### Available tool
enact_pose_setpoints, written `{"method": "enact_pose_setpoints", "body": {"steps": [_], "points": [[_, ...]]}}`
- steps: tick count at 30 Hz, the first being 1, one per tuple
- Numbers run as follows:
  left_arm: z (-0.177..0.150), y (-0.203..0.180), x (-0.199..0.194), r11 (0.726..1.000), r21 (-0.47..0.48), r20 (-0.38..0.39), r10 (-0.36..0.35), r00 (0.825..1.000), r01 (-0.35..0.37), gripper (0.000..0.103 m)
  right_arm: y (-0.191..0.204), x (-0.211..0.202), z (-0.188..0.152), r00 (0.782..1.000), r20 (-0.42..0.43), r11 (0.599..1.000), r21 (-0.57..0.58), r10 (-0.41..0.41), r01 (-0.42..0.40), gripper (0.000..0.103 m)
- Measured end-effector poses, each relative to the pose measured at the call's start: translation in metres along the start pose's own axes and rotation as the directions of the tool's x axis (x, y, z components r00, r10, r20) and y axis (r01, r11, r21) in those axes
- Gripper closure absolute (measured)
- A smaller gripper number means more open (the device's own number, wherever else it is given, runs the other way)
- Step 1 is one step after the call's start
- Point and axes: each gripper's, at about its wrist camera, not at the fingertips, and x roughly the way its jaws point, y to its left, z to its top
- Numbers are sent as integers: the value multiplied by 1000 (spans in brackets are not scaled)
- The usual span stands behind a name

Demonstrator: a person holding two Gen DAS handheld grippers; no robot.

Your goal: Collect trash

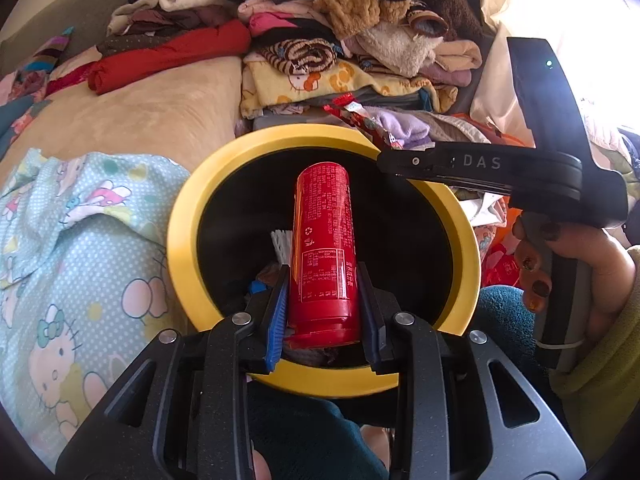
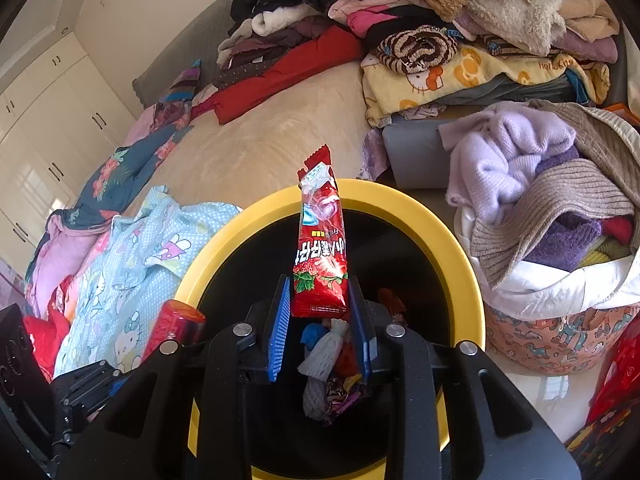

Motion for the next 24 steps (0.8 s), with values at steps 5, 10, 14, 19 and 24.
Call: {"method": "enact_pose_setpoints", "body": {"steps": [5,10,14,19,24], "points": [[3,0,7,1000,-6,-19,3,1000,-3,79,-4,0,0,1000,-3,1000,12,5,-5,75],[7,-2,15,1000,0,-36,12,999,-12,79,-4,1,0,1000,-6,1000,16,1,-1,72],[11,-4,18,1000,0,-37,8,999,-8,72,-6,-1,1,1000,0,1000,19,-2,2,69],[13,-1,14,1000,-18,-16,20,1000,-20,52,-8,-6,3,1000,16,1000,29,-5,4,63],[12,10,3,997,-61,12,54,998,-53,25,-2,-14,5,999,33,1000,5,-9,8,51]]}}
